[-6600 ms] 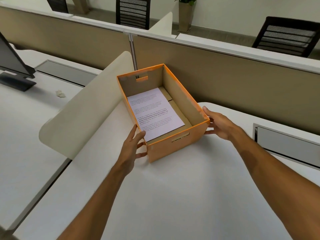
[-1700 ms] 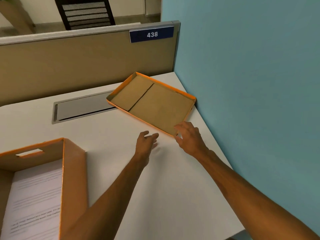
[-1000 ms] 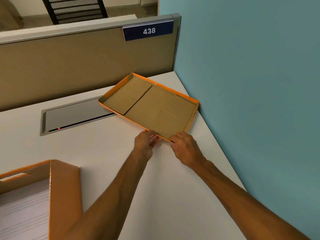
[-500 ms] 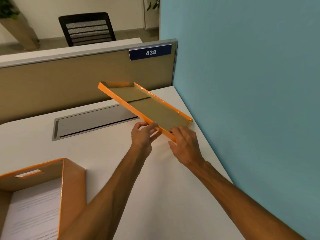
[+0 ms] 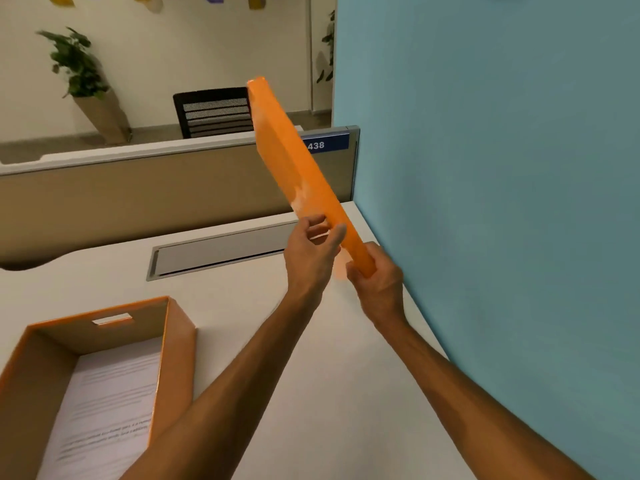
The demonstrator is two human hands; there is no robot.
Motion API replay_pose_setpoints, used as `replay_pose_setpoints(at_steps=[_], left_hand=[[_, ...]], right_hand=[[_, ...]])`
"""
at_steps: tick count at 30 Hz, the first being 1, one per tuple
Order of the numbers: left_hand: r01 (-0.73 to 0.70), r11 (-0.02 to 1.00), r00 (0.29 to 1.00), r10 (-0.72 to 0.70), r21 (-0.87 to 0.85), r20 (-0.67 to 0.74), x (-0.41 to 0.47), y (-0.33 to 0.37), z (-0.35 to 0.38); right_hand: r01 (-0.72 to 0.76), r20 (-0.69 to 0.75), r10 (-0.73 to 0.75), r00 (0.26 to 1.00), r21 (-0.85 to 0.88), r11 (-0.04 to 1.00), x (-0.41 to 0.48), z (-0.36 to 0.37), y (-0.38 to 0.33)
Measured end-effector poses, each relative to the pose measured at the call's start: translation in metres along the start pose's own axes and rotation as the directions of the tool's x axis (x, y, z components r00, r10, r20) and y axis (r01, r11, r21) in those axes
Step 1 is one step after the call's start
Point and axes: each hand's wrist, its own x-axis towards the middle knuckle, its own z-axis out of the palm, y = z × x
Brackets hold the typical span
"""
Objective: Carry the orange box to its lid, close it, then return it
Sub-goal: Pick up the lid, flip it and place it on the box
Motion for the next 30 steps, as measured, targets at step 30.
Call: replay_pose_setpoints(at_steps=[30], left_hand=[[0.223,0.957,0.972,-0.205,0.185,-0.111,-0.136,-0.033,-0.21]], right_hand=[[-0.591,0.375,0.458,0.806,0.481,0.648,-0.111,-0.056,-0.037]])
